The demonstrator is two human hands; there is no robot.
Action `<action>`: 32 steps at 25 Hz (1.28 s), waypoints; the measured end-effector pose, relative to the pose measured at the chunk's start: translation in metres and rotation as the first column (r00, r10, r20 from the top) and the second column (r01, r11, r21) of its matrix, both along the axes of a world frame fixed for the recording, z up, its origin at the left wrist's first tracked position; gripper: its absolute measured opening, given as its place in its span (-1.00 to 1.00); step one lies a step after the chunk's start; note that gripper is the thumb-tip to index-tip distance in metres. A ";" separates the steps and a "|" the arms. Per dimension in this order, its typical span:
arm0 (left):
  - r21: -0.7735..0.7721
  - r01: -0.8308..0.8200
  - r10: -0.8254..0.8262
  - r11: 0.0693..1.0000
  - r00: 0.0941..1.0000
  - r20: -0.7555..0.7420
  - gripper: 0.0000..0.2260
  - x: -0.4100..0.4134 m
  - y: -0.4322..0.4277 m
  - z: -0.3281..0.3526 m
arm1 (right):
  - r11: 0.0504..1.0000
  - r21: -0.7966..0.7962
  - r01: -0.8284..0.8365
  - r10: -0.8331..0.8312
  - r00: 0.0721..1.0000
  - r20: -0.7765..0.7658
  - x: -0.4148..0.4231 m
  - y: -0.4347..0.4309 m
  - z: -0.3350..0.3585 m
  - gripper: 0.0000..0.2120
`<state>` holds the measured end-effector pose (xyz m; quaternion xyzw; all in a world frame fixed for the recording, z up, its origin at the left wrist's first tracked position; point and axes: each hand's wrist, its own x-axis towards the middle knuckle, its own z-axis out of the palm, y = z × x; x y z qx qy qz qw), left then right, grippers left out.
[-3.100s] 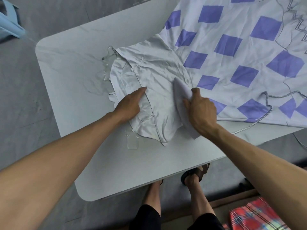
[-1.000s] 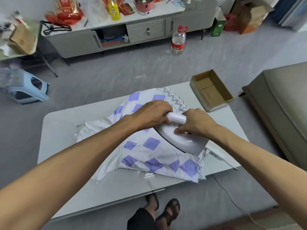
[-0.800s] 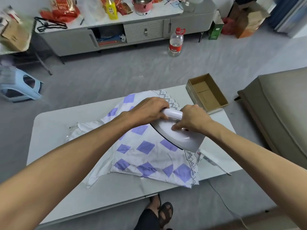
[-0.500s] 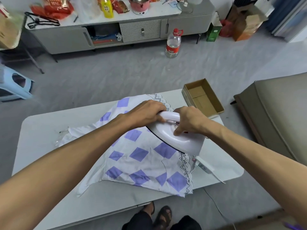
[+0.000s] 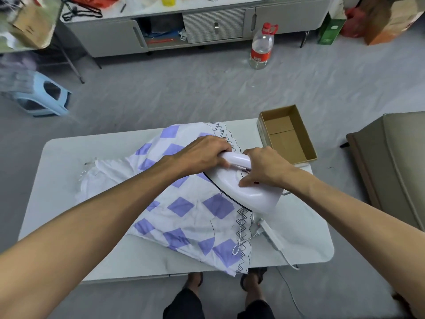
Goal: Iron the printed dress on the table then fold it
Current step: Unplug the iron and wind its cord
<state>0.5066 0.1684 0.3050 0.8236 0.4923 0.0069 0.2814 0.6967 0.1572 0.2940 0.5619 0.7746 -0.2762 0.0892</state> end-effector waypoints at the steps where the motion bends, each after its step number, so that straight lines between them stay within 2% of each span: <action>1: -0.009 -0.020 0.020 1.000 1.000 -0.011 -0.85 0.009 -0.002 -0.001 | 1.000 0.005 -0.011 0.011 1.000 -0.006 0.008 0.003 -0.003 -0.57; 8: -0.053 -0.120 0.120 0.991 0.993 -0.019 -0.85 0.036 -0.002 -0.006 | 0.997 -0.001 -0.074 0.074 0.996 -0.048 0.033 0.020 -0.008 -0.36; 10: -0.071 -0.126 0.125 0.990 0.992 -0.020 -0.86 0.034 0.004 -0.008 | 0.996 -0.001 -0.089 0.089 0.995 -0.052 0.031 0.024 -0.012 -0.38; 13: -0.076 -0.078 0.076 0.994 0.996 -0.039 -0.86 0.031 0.015 -0.016 | 0.997 -0.023 -0.078 0.077 0.996 -0.051 0.030 0.030 -0.021 -0.53; 15: -0.011 -0.003 0.003 1.000 0.997 -0.080 -0.85 0.035 0.018 -0.021 | 0.998 -0.045 -0.045 0.042 0.996 -0.075 0.032 0.036 -0.024 -0.59; 18: 0.146 0.071 -0.051 0.987 0.989 -0.137 -0.84 0.044 0.016 -0.030 | 0.999 -0.035 0.014 -0.018 0.991 -0.130 0.038 0.036 -0.023 -0.57; 20: 0.201 0.042 -0.027 0.979 0.996 -0.080 -0.90 0.047 0.017 -0.038 | 0.997 -0.018 0.071 -0.073 0.984 -0.164 0.050 0.031 -0.024 -0.61; 22: 0.173 -0.011 0.013 0.985 1.000 -0.013 -0.90 0.043 0.018 -0.050 | 0.997 -0.005 0.077 -0.077 0.985 -0.152 0.063 0.020 -0.031 -0.67; 24: 0.155 -0.040 0.044 0.987 0.999 -0.018 -0.88 0.039 0.017 -0.059 | 0.998 -0.012 0.058 -0.059 0.989 -0.134 0.071 0.010 -0.045 -0.65; 26: 0.193 -0.159 0.165 0.968 0.986 -0.017 -0.85 0.043 0.014 -0.064 | 0.997 0.015 0.071 -0.069 0.992 -0.106 0.067 0.004 -0.061 -0.60; 27: 0.199 -0.283 0.287 0.938 0.958 0.009 -0.80 0.050 0.010 -0.065 | 0.994 0.025 0.110 -0.107 0.989 -0.101 0.063 0.001 -0.066 -0.58; 28: 0.139 -0.438 0.434 0.888 0.899 0.059 -0.77 0.058 0.006 -0.064 | 0.986 0.020 0.165 -0.162 0.981 -0.109 0.057 0.000 -0.070 -0.57; 29: -0.032 -0.589 0.588 0.808 0.800 0.118 -0.76 0.066 0.002 -0.064 | 0.975 -0.009 0.223 -0.222 0.967 -0.128 0.053 0.000 -0.071 -0.57; 30: -0.292 -0.671 0.726 0.682 0.671 0.153 -0.73 0.074 -0.002 -0.066 | 0.962 -0.053 0.267 -0.272 0.950 -0.156 0.049 0.000 -0.073 -0.56; 31: -0.549 -0.655 0.834 0.519 0.528 0.160 -0.65 0.082 -0.005 -0.067 | 0.950 -0.109 0.293 -0.310 0.931 -0.191 0.046 0.000 -0.075 -0.56; 32: -0.716 -0.588 0.906 0.376 0.397 0.150 -0.57 0.089 -0.009 -0.069 | 0.937 -0.167 0.307 -0.340 0.912 -0.231 0.044 -0.002 -0.076 -0.55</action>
